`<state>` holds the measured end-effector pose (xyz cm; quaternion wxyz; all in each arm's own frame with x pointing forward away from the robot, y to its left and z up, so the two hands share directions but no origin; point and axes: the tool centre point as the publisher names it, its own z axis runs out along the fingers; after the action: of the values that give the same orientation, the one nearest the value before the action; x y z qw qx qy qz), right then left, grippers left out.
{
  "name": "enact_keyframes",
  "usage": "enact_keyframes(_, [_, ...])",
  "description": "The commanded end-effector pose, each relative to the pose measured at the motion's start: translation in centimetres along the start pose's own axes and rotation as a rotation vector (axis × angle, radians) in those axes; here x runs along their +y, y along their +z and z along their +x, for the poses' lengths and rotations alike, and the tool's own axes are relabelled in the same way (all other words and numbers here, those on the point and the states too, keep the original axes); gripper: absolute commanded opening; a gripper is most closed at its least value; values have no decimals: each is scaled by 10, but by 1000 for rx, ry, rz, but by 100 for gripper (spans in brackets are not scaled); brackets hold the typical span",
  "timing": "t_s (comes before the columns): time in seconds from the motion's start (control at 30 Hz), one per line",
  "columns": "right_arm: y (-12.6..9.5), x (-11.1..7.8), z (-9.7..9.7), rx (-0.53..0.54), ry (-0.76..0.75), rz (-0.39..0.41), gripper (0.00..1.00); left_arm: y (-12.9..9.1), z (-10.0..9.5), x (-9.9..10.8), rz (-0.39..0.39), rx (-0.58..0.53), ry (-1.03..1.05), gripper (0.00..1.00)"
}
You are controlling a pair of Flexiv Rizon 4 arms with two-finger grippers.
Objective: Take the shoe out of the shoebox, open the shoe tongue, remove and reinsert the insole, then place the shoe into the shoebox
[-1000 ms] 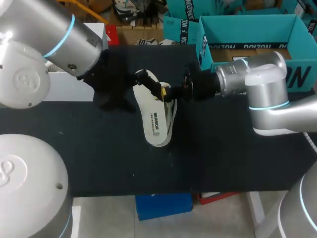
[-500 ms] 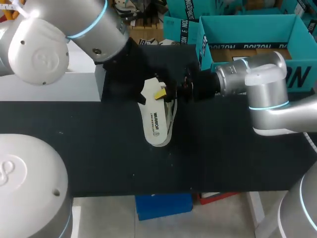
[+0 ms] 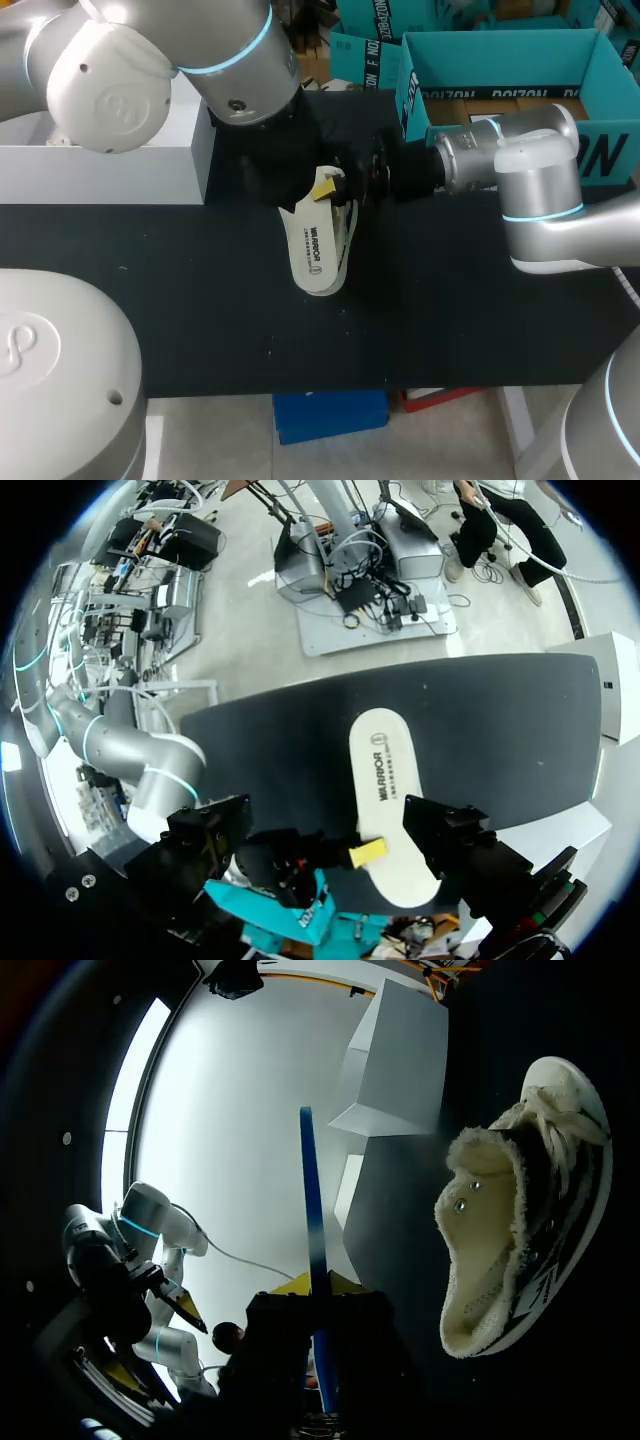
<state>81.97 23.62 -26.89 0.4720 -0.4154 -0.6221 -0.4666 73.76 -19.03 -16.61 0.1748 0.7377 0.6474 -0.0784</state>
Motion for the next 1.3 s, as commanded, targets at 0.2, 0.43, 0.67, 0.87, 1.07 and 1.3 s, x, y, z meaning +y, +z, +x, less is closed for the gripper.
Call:
enact_keyframes(0.2, [1,1,0,-1,1,1,0,8,6,2,-38,36,-53,100])
enact_keyframes(0.43, [1,1,0,-1,1,1,0,8,10,6,-67,102,-69,100])
enact_keyframes(0.67, [1,1,0,-1,1,1,0,8,10,6,-66,100,-69,100])
enact_keyframes(0.87, [1,1,0,-1,1,1,0,8,10,6,-66,100,-69,100])
enact_keyframes(1.07, [1,1,0,-1,1,1,0,18,11,6,-33,97,-50,100])
enact_keyframes(1.3, [1,1,0,-1,1,1,0,20,12,19,-28,146,-40,100])
